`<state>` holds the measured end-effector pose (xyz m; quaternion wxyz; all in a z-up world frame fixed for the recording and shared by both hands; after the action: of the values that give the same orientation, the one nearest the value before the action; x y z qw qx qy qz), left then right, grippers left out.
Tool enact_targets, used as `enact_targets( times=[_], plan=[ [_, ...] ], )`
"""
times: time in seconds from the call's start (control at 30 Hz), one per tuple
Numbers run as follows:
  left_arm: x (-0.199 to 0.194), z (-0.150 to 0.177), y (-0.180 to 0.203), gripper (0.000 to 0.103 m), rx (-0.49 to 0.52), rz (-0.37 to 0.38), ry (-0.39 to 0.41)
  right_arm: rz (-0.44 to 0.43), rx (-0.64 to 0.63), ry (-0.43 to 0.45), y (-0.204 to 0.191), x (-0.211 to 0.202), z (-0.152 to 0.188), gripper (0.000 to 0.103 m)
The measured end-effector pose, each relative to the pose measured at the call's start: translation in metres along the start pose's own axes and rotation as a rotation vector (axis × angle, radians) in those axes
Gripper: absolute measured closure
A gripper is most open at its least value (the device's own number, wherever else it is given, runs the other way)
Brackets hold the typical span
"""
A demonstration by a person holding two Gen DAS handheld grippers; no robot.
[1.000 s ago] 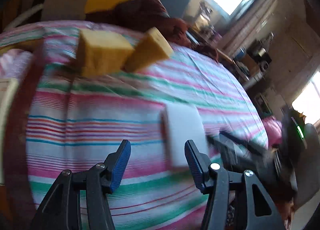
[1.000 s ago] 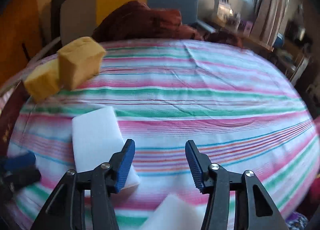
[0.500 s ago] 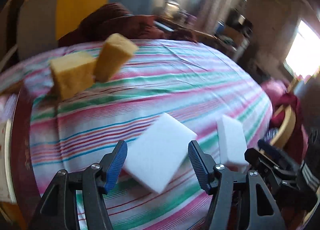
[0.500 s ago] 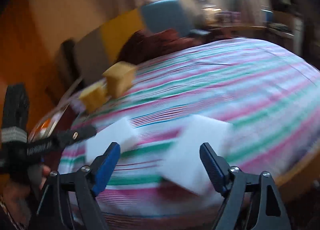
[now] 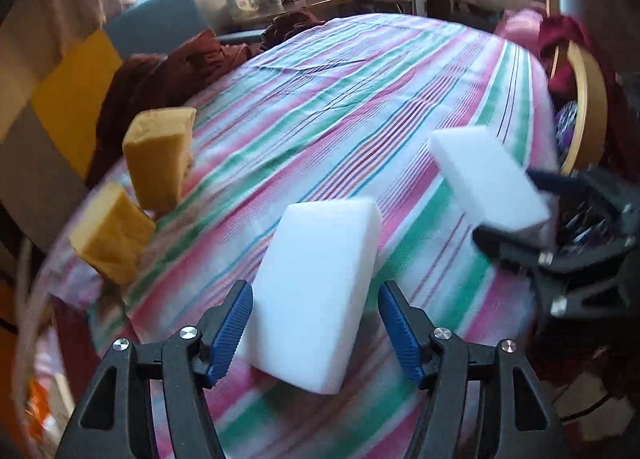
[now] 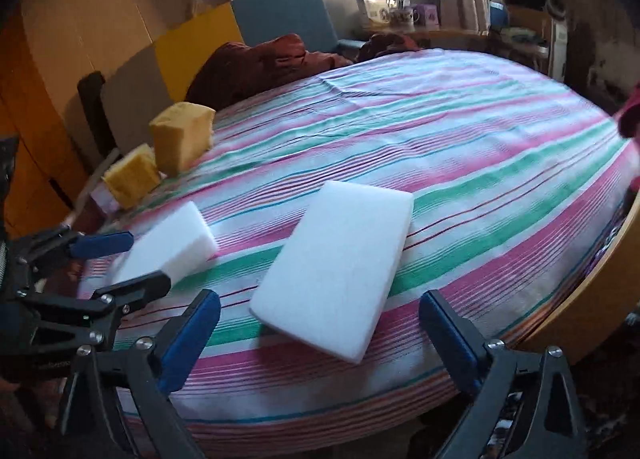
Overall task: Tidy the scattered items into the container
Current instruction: 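Lower both grippers over the two white sponges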
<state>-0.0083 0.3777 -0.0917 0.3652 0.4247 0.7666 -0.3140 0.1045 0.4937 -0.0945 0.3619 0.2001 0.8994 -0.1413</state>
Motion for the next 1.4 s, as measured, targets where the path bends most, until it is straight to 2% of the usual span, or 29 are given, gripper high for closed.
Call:
enact_targets(
  times=[0.1,0.27,0.37,0.47,0.5,0.63,0.67,0.87,1.0,1.1,1.2,1.23,1.27,1.3,1.33,1.4],
  plan=[
    [0.003,0.0,-0.006,0.036,-0.02,-0.008,-0.003,0.043,-0.035,0.022,0.003,0.0,0.0,0.019],
    [-0.009,0.001,-0.014,0.036,-0.128,0.119,0.025,0.028,-0.074,0.035,0.002,0.001,0.0,0.02],
    [-0.012,0.006,-0.013,0.037,-0.146,0.091,0.025,0.026,-0.079,0.046,0.002,0.002,0.001,0.019],
    [-0.029,0.007,-0.011,0.036,-0.198,0.197,0.069,0.018,-0.093,0.057,0.001,0.002,0.003,0.017],
    [-0.028,0.005,-0.011,0.036,-0.199,0.203,0.065,-0.002,-0.088,0.064,0.002,0.001,0.004,0.014],
    [-0.013,-0.005,-0.014,0.036,-0.143,0.082,0.026,-0.071,-0.037,0.074,0.004,-0.002,0.005,0.003],
    [-0.01,-0.007,-0.013,0.036,-0.132,0.086,0.016,-0.078,-0.025,0.07,0.004,-0.002,0.005,0.0],
    [0.0,-0.014,-0.02,0.032,-0.138,0.148,-0.025,-0.042,0.028,0.089,0.001,-0.001,0.007,0.0],
    [-0.009,-0.015,-0.017,0.032,-0.099,0.142,-0.004,-0.021,0.042,0.116,0.0,-0.001,0.008,0.0],
    [-0.008,-0.015,-0.011,0.032,-0.034,0.117,-0.017,-0.044,0.087,0.154,0.004,-0.003,0.008,0.0],
    [-0.005,-0.015,-0.011,0.032,-0.03,0.141,-0.026,-0.087,0.099,0.157,0.004,-0.005,0.007,0.0],
    [-0.004,-0.014,-0.012,0.032,-0.045,0.167,-0.034,-0.085,0.103,0.152,0.005,-0.005,0.006,0.002],
    [-0.004,-0.011,-0.013,0.032,-0.061,0.193,-0.043,-0.071,0.116,0.153,0.006,-0.006,0.006,0.009],
    [-0.002,-0.009,-0.013,0.032,-0.079,0.226,-0.052,-0.047,0.132,0.156,0.008,-0.007,0.006,0.022],
    [0.0,-0.007,-0.012,0.032,-0.091,0.252,-0.063,-0.013,0.136,0.151,0.009,-0.007,0.006,0.028],
    [0.006,-0.002,-0.01,0.032,-0.085,0.269,-0.08,-0.018,0.124,0.15,0.005,-0.007,0.005,0.039]
  ],
)
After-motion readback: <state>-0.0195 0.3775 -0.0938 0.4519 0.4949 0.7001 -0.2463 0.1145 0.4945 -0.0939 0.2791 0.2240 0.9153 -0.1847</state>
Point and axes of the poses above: each gripper's, at about its wrist camera, not at the fingertips, and x roughly the way its jaws point, y to its right, z to its underside, the point moved 5 cm from there along x, roughly the way its jaws point, and after that the axes turned 6 degrees about -x, right-handed, at the moved point
